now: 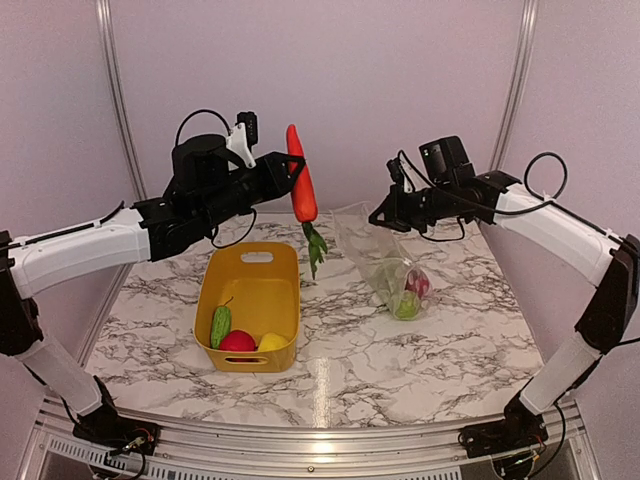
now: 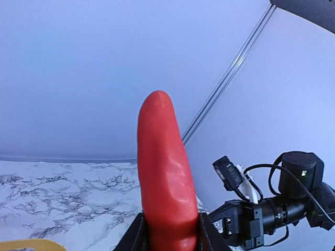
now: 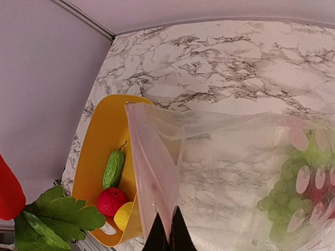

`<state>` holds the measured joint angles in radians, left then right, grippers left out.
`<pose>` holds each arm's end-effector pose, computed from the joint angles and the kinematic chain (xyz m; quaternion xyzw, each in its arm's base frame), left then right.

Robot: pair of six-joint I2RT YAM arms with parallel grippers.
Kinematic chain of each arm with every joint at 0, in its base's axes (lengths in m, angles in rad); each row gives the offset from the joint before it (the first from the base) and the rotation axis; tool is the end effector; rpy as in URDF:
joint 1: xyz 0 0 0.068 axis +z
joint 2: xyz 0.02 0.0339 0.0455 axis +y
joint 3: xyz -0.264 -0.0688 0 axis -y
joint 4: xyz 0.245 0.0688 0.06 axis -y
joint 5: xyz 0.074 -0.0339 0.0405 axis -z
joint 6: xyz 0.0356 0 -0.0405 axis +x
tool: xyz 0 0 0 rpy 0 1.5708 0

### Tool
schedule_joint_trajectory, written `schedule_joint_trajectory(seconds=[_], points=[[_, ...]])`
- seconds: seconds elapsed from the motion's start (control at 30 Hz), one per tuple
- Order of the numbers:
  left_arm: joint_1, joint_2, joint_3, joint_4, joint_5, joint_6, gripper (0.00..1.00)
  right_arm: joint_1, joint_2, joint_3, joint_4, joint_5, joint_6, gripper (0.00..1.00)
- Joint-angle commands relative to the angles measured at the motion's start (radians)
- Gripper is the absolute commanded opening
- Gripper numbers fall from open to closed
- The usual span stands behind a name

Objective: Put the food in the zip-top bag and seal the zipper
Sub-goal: Place the fake vegetable in the zipper food storage bag.

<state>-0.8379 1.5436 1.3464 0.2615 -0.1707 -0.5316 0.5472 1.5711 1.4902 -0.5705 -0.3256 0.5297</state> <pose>0.2545 -0.2737 0.3952 0.0425 0.6830 -0.4145 0.5999 0.2971 0.1943 0.3522 -0.0796 0.8837 0.3492 0.3014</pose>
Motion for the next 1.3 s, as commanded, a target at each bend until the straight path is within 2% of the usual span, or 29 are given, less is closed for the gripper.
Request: schedule_joint_trajectory(seconds=[0.0, 0.27, 0.5, 0.73, 0.77, 0.83, 0.9, 1.03, 1.13, 1.27], points=[[-0.048, 0.031, 0.065, 0.243, 0.017, 0.079, 0.08, 0.034, -0.014, 0.089, -0.019, -0.03, 0.034, 0.0], [-0.092, 0.186, 0.147, 0.403, 0.013, 0.214, 0.05, 0.038, -0.011, 0.188, -0.083, -0.056, 0.051, 0.0], [-0.106, 0.273, 0.121, 0.509, -0.057, 0.295, 0.04, 0.039, -0.014, 0.246, -0.128, -0.083, 0.066, 0.0], [-0.116, 0.301, 0.12, 0.493, -0.137, 0.395, 0.05, 0.039, -0.025, 0.24, -0.132, -0.101, 0.083, 0.0], [-0.116, 0.302, 0.102, 0.496, -0.145, 0.41, 0.11, 0.039, -0.024, 0.243, -0.129, -0.099, 0.085, 0.0], [-0.116, 0.294, 0.066, 0.498, -0.162, 0.423, 0.31, 0.039, -0.025, 0.249, -0.125, -0.098, 0.091, 0.0], [-0.117, 0.281, 0.045, 0.487, -0.175, 0.427, 0.45, 0.038, -0.025, 0.257, -0.127, -0.094, 0.092, 0.0], [-0.131, 0.265, 0.072, 0.442, -0.186, 0.466, 0.82, 0.039, -0.021, 0.255, -0.131, -0.093, 0.092, 0.0], [-0.141, 0.253, 0.117, 0.407, -0.173, 0.481, 0.97, 0.038, -0.018, 0.247, -0.124, -0.094, 0.091, 0.0], [-0.15, 0.209, 0.15, 0.321, -0.199, 0.416, 0.99, 0.038, -0.01, 0.241, -0.117, -0.088, 0.085, 0.0]])
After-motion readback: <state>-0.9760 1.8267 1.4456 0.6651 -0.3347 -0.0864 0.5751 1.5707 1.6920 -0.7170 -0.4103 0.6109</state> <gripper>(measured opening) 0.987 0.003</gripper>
